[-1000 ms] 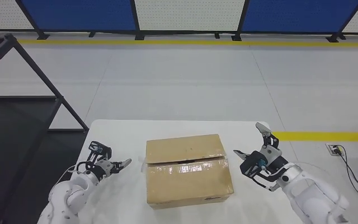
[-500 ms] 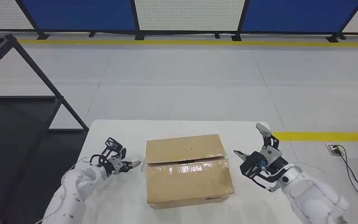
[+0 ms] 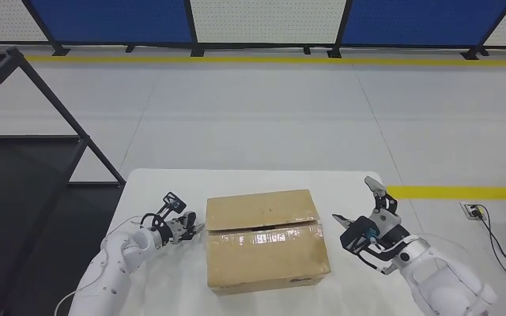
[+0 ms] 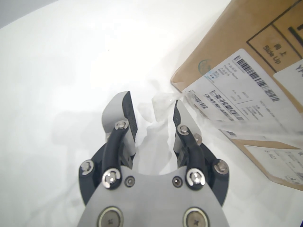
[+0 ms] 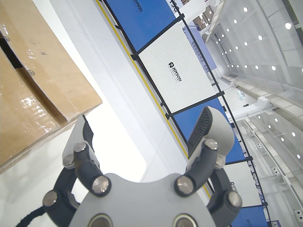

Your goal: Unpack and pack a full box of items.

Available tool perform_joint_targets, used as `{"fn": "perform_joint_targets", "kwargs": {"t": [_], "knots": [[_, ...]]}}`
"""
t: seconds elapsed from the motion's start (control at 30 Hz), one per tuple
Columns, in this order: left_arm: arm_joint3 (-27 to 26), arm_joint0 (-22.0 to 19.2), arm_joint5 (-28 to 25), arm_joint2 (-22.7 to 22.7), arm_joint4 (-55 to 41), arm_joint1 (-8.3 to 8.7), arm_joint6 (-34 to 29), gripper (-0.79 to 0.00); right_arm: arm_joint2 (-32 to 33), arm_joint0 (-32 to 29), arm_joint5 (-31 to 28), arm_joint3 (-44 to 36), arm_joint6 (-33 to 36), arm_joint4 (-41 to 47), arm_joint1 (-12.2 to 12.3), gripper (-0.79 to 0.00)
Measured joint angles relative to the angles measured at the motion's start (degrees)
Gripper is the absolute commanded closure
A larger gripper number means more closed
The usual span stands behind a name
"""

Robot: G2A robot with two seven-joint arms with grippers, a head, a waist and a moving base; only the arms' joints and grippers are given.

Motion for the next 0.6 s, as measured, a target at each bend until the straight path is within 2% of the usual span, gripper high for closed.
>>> {"fn": "perform_joint_targets", "kwargs": {"t": [0.03,0.07,0.13,0.17,0.43,0.6], "knots": [[0.3,-0.19,-0.02,0.27,-0.03,-0.04,0.16,-0.376,0.05,-0.07,0.0,-0.05,0.0,0.01,-0.01,-0.785],[0.7,-0.44,-0.15,0.59,-0.09,-0.08,0.32,-0.336,0.12,-0.15,0.0,-0.09,0.0,0.03,-0.02,-0.785],[1.38,-0.77,-0.62,0.96,-0.51,-0.13,0.53,-0.095,0.19,-0.24,0.03,-0.13,0.0,0.08,-0.05,-0.785],[1.84,-0.98,-0.96,1.13,-0.92,-0.15,0.67,0.0,0.22,-0.29,0.04,-0.15,0.0,0.08,-0.07,-0.785],[3.12,-1.11,-2.86,1.05,-2.76,0.32,1.73,0.0,-0.47,-0.11,-0.19,-0.75,-0.98,-0.61,-0.19,-0.785],[1.8,0.71,-3.92,-0.36,-5.0,1.03,4.12,0.0,-4.54,2.51,-2.29,-0.6,-1.76,-2.15,-0.52,-0.785]]}}
